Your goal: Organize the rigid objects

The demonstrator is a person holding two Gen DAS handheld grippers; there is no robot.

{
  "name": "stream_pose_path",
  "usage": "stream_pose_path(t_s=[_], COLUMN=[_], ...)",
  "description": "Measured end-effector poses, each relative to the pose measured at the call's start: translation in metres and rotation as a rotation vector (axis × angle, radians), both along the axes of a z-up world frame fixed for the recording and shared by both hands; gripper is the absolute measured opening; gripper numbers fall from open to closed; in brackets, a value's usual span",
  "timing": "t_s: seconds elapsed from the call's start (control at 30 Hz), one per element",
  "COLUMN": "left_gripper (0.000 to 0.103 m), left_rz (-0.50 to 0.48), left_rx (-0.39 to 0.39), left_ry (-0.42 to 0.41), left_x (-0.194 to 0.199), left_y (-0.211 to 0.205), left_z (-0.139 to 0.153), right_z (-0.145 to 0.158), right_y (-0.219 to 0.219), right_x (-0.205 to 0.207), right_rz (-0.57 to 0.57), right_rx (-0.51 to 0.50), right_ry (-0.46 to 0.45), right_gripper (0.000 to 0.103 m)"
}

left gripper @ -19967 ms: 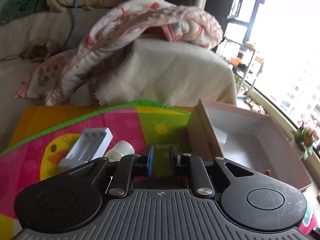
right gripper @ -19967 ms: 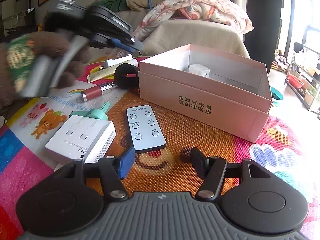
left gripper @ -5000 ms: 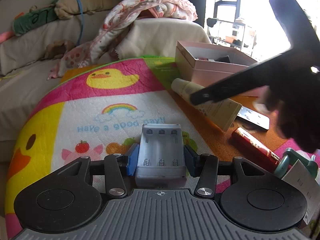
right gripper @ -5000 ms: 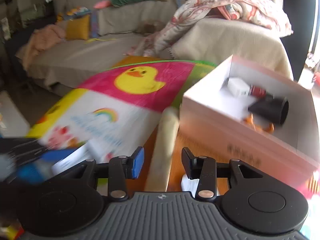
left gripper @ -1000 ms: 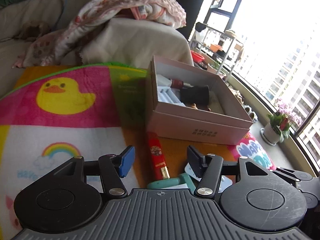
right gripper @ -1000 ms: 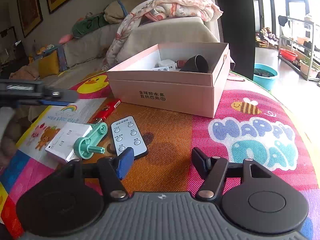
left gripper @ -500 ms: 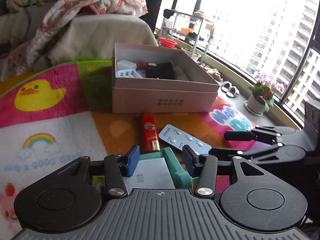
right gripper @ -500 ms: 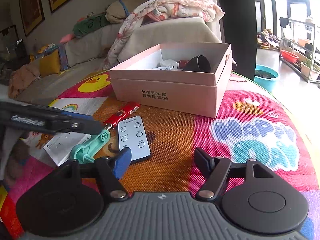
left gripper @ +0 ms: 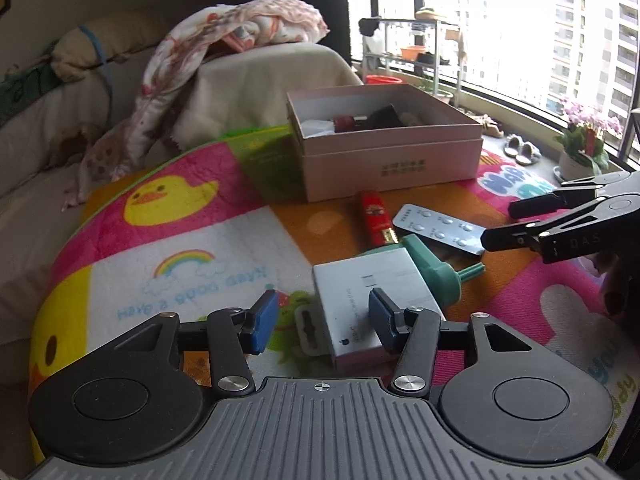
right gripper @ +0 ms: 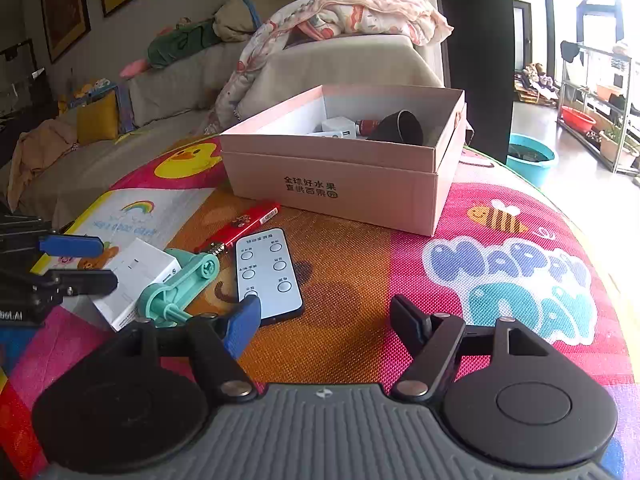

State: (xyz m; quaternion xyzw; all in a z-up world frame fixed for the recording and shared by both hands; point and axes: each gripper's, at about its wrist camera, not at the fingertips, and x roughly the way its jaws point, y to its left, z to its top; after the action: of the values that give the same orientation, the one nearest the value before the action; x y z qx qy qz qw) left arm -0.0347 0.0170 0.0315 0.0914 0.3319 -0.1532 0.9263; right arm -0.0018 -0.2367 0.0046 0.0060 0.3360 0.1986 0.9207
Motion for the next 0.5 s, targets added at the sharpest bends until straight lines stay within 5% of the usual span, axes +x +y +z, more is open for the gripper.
stream_pose_path(t_s=[0.2,0.33,0.5], left_gripper=[0.055,0.055,0.051], left_rz=[-0.129,-0.145,-0.071], left_rx=[-0.081,-0.129,-0.356], left_ry=[-0.007,-0.011,0.178], left_x=[-0.006,0.026,0.072], left_y=[-0.005,-0.01,0.014], left_z=[0.008,0.011,-0.011], right_z=[0.0,0.0,0.0], right_y=[0.0,0.001,0.0], right_x=[0.0,0.0,0.0], right_rz=[0.0,0.001,0.0], right_rx=[0.0,-0.002,-0.001], right_ry=[0.0,0.0,0.0], right_gripper=[0.072,0.073,0.073])
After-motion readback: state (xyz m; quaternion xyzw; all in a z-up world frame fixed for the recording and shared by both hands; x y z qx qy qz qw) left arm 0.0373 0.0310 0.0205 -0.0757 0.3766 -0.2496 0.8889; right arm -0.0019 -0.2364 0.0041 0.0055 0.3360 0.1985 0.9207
